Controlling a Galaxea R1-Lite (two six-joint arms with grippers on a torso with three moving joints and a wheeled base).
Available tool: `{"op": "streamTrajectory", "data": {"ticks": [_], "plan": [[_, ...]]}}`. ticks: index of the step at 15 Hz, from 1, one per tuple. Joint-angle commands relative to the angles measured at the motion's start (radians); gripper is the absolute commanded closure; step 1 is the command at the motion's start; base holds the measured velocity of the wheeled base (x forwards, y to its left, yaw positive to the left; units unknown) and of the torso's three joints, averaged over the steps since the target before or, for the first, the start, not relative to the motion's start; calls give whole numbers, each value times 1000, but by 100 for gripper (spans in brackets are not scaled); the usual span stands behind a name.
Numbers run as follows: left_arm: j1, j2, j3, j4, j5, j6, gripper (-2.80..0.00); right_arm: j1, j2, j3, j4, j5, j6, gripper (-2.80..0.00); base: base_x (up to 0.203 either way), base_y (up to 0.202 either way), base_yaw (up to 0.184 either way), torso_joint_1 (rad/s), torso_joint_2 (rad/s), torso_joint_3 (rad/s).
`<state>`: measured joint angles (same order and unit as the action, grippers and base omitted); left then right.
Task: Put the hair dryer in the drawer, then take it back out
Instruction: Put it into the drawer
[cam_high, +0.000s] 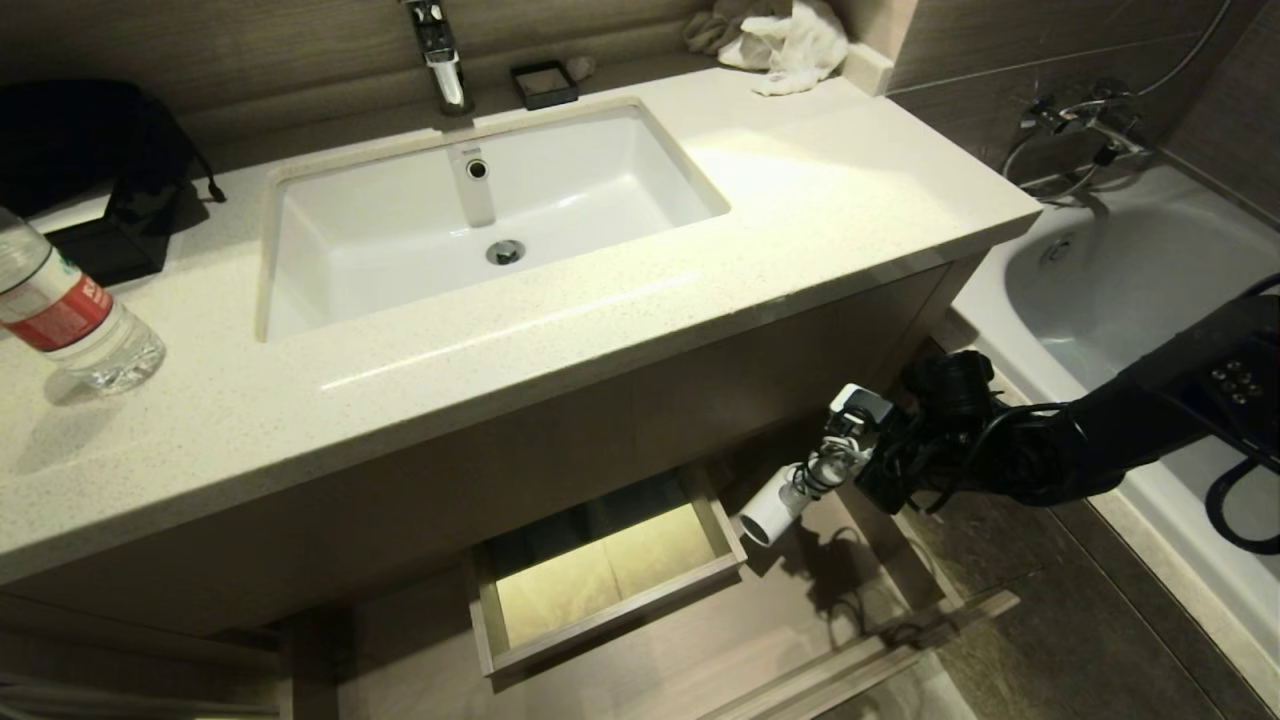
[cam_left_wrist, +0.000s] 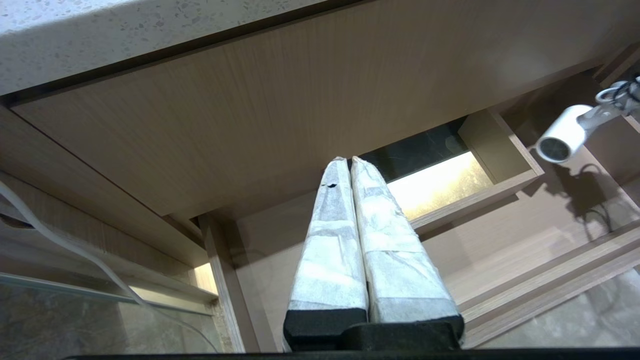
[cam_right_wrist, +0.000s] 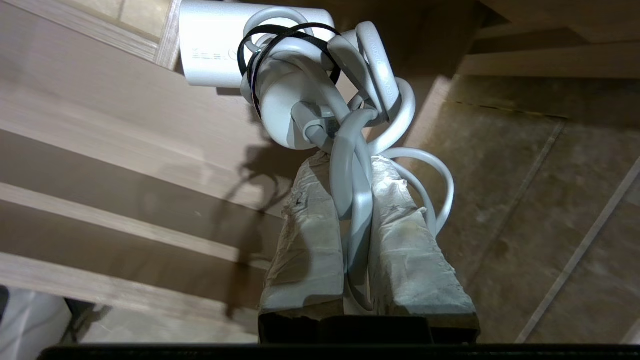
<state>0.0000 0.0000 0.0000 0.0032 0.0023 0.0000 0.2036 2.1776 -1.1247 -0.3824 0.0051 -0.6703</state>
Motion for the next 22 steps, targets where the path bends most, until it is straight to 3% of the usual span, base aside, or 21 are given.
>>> {"op": "streamTrajectory", "data": {"ticks": [1,6,12,15,22], "plan": [[0,0,0,0,1,1,0,8,61,-13,-28,2,7,0,0,0,0,0,0,0],[0,0,0,0,1,0,0,7,154,-79,-146,5,-4,0,0,0,0,0,0,0],[0,0,0,0,1,0,0,-54,158,-122,-142,11,-37,0,0,0,0,0,0,0],[0,0,0,0,1,0,0,-81,149,-156,-135,58,-67,0,0,0,0,0,0,0],[0,0,0,0,1,0,0,-90,124,-98,-136,61,-72,0,0,0,0,0,0,0]]}}
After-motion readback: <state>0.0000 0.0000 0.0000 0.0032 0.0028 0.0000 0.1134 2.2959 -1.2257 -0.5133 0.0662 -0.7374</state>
